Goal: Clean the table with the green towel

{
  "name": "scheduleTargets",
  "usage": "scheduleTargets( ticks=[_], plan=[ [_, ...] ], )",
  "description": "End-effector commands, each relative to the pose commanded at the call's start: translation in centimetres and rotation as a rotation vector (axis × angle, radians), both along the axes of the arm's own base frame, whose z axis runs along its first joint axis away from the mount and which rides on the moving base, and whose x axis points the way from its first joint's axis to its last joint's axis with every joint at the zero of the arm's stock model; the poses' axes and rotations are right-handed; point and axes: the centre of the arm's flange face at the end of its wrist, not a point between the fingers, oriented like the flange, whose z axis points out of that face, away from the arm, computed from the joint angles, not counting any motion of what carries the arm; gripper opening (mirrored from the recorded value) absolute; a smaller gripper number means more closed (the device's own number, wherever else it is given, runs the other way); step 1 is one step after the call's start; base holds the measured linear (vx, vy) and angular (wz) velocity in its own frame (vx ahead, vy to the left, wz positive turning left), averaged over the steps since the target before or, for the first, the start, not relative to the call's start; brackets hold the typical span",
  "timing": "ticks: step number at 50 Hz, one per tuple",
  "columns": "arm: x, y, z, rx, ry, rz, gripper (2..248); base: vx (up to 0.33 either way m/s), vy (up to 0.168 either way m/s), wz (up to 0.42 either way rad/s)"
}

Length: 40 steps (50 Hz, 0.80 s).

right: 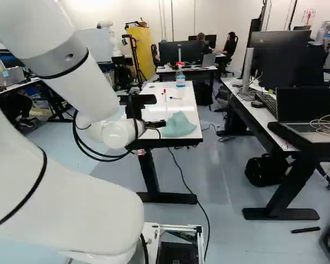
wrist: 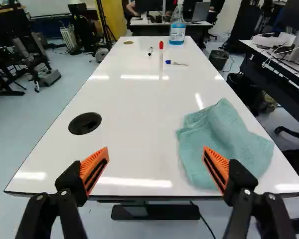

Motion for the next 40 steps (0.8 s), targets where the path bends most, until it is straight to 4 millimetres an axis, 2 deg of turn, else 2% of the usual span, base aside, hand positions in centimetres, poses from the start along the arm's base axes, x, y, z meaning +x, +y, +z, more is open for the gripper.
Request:
scheduleTargets(
  ticks=[20,40],
  plan=[
    [-2.0,-0.1,-1.3,0.000,-0.056,-0.002,247,0.000,0.000,0.000],
    [-3.2,-0.1,-2.0,0.000,-0.088,-0.003,247,0.000,0.000,0.000]
  ],
)
